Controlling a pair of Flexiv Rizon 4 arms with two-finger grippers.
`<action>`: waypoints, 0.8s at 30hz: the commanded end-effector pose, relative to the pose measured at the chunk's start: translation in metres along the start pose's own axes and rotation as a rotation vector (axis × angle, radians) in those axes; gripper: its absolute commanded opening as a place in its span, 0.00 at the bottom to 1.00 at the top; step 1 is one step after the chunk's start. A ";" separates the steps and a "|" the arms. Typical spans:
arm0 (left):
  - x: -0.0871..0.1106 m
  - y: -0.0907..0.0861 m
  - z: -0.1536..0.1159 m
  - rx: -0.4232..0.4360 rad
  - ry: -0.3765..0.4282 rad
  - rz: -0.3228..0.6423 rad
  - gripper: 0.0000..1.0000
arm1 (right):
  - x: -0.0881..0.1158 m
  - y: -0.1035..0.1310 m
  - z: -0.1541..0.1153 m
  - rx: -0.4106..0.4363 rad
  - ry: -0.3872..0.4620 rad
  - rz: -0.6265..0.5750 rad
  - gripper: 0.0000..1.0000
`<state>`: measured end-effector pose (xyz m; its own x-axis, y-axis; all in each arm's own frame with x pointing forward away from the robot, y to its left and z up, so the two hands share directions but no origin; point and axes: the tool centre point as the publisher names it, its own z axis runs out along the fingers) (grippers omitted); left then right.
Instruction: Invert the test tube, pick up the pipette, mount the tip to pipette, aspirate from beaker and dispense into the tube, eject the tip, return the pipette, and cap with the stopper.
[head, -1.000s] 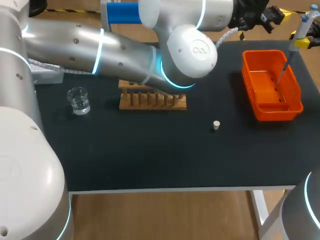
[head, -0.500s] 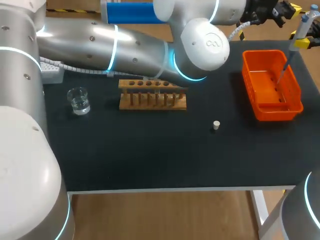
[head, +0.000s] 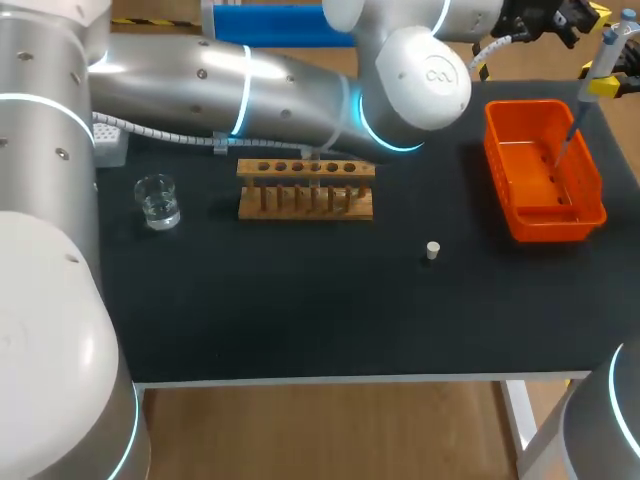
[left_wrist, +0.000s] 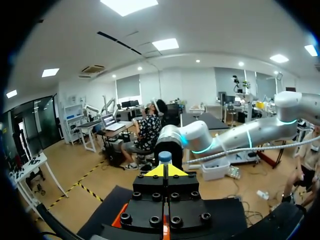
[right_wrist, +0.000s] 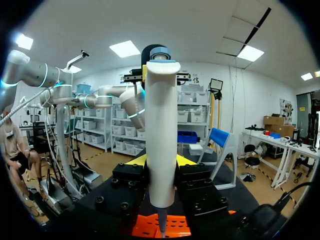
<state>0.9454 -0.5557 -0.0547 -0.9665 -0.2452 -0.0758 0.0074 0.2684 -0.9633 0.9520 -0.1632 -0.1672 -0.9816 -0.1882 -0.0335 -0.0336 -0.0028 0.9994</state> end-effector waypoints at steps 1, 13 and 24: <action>-0.005 0.004 0.010 0.121 0.014 0.001 0.00 | -0.003 -0.001 -0.003 0.000 0.009 0.000 0.00; -0.003 0.008 0.014 0.131 0.021 -0.008 0.00 | -0.003 -0.001 -0.003 0.000 0.009 0.000 0.00; 0.001 0.009 0.023 0.133 0.052 -0.030 0.00 | -0.003 -0.001 -0.003 0.000 0.009 0.000 0.00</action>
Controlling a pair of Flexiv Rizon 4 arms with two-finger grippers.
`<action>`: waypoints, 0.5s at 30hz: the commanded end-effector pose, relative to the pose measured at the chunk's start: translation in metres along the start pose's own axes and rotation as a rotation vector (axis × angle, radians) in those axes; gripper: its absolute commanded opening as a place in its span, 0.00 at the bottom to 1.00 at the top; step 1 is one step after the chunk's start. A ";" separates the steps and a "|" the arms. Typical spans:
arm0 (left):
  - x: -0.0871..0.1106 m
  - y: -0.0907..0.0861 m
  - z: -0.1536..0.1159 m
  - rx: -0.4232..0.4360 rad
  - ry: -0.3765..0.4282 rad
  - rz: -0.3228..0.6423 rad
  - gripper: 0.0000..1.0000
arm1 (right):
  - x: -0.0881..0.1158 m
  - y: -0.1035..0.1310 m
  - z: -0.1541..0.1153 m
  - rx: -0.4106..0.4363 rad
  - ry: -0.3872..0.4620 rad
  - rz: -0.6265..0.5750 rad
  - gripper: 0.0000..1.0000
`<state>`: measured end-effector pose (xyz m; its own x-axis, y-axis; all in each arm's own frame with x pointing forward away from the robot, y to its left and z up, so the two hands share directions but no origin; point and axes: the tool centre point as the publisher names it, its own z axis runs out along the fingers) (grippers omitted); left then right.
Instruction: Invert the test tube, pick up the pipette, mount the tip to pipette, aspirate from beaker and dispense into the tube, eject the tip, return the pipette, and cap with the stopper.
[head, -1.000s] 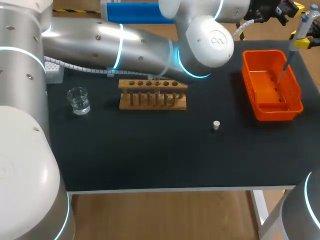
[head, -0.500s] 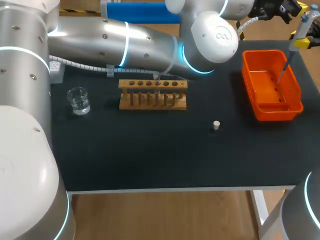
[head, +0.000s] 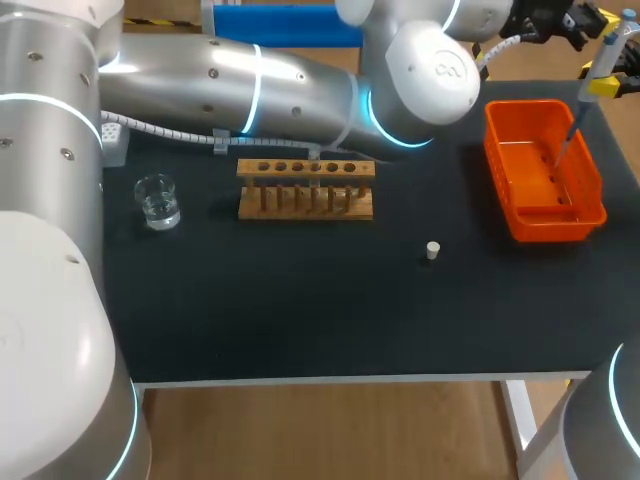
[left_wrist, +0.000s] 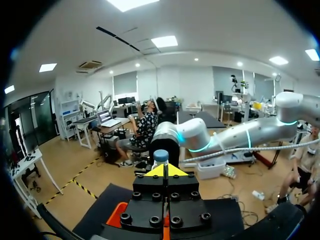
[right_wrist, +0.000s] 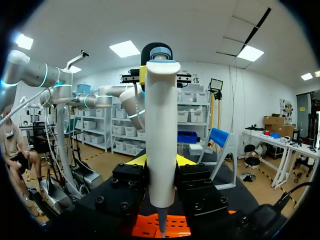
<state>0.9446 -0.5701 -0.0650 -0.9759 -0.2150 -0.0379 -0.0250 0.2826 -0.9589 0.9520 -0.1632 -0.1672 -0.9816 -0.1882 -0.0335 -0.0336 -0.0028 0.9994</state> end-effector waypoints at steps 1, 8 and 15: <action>-0.004 0.003 0.007 0.154 0.016 0.002 0.00 | -0.003 -0.001 -0.003 0.000 0.009 0.000 0.00; -0.007 0.002 0.009 0.152 0.016 0.003 0.00 | -0.003 -0.001 -0.003 0.000 0.009 0.000 0.00; -0.006 0.005 0.011 0.147 0.017 -0.001 0.00 | -0.003 -0.001 -0.003 0.000 0.009 0.000 0.00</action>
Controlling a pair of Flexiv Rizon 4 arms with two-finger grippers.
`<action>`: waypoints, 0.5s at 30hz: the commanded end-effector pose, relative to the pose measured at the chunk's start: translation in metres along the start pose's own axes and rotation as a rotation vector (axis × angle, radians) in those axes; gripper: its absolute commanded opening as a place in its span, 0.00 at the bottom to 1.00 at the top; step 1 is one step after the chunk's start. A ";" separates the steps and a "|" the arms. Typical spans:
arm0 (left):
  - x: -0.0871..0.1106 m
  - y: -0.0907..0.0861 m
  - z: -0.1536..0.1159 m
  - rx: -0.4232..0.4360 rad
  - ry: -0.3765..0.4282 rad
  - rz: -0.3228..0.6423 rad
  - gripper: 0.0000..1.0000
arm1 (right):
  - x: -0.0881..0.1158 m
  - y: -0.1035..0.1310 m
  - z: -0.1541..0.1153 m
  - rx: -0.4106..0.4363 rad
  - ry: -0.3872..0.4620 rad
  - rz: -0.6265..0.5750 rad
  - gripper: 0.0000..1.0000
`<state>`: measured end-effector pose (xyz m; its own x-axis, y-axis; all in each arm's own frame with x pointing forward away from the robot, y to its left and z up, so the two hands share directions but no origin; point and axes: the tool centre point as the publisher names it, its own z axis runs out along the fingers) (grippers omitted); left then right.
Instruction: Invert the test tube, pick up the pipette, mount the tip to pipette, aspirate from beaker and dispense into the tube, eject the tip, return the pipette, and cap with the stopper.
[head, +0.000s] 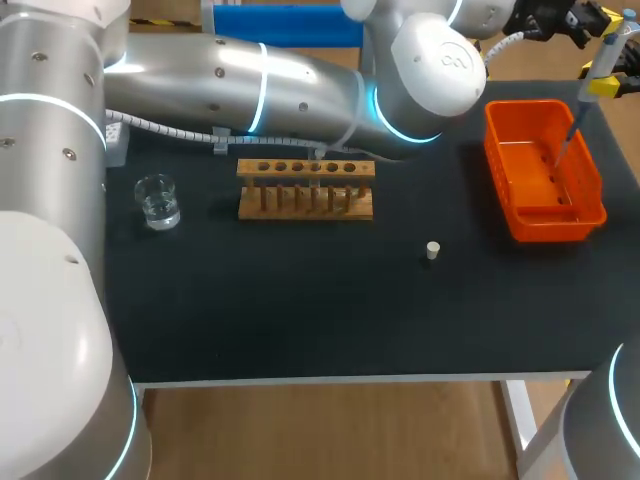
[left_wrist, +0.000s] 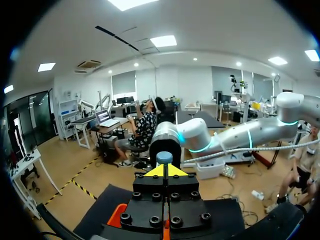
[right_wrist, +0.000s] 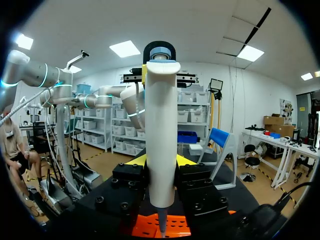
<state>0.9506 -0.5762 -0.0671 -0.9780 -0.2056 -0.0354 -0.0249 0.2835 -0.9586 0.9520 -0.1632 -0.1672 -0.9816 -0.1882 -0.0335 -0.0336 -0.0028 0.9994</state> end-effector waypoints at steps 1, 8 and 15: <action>-0.001 0.005 0.004 0.147 0.006 -0.002 0.00 | -0.003 -0.001 -0.003 0.000 0.009 0.000 0.00; -0.003 0.010 0.004 0.138 0.000 -0.009 0.00 | -0.003 -0.001 -0.003 0.000 0.009 0.000 0.00; -0.002 0.013 0.004 0.138 -0.003 -0.012 0.00 | -0.003 -0.001 -0.003 0.000 0.009 0.000 0.00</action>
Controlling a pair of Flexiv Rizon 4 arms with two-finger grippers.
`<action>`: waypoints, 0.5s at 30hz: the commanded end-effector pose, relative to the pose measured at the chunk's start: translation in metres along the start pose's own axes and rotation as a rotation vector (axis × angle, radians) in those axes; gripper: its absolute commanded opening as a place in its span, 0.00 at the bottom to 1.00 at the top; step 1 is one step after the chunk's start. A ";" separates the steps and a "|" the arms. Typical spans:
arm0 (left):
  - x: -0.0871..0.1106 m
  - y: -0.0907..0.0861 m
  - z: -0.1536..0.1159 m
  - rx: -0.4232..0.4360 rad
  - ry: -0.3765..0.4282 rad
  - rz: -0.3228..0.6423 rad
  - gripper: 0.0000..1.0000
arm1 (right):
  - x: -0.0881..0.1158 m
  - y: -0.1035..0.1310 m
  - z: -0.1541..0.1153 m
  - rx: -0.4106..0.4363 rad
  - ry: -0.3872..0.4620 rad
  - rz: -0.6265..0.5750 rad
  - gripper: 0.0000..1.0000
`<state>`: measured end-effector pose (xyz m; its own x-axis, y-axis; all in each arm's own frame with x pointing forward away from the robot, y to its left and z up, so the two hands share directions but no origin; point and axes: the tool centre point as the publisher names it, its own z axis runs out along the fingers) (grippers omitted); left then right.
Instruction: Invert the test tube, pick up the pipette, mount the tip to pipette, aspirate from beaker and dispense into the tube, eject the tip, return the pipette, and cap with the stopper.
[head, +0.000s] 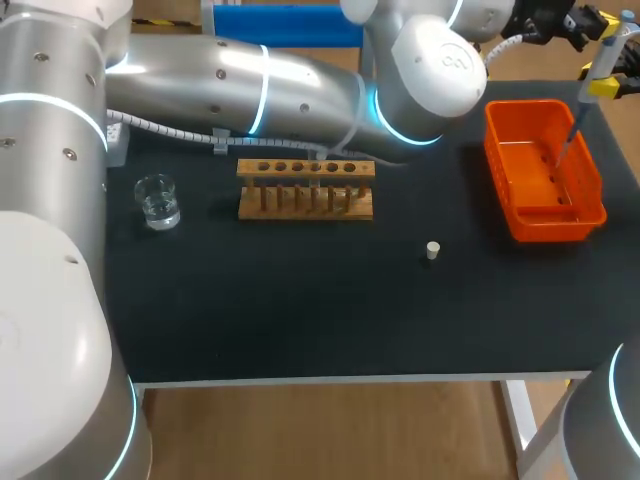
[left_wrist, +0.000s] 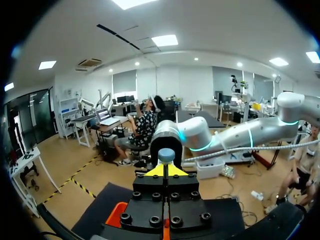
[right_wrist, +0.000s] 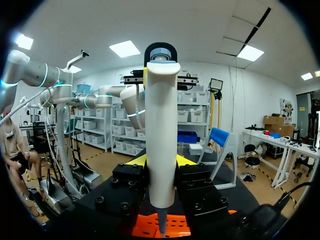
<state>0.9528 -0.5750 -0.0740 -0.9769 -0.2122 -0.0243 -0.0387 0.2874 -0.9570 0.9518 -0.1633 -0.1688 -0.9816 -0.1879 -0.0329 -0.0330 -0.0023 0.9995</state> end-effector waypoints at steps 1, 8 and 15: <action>0.000 0.007 0.002 0.146 0.002 0.001 0.00 | -0.003 0.001 -0.003 -0.001 0.010 -0.001 0.00; 0.002 0.009 0.003 0.151 0.004 0.010 0.00 | -0.003 0.001 -0.003 -0.001 0.010 -0.001 0.00; 0.003 0.013 0.005 0.157 0.005 0.015 0.00 | -0.003 0.001 -0.003 -0.001 0.010 -0.001 0.00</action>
<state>0.9501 -0.5746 -0.0790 -0.9777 -0.2070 -0.0366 -0.0271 0.2969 -0.9545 0.9513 -0.1637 -0.1711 -0.9817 -0.1875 -0.0332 -0.0334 -0.0017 0.9994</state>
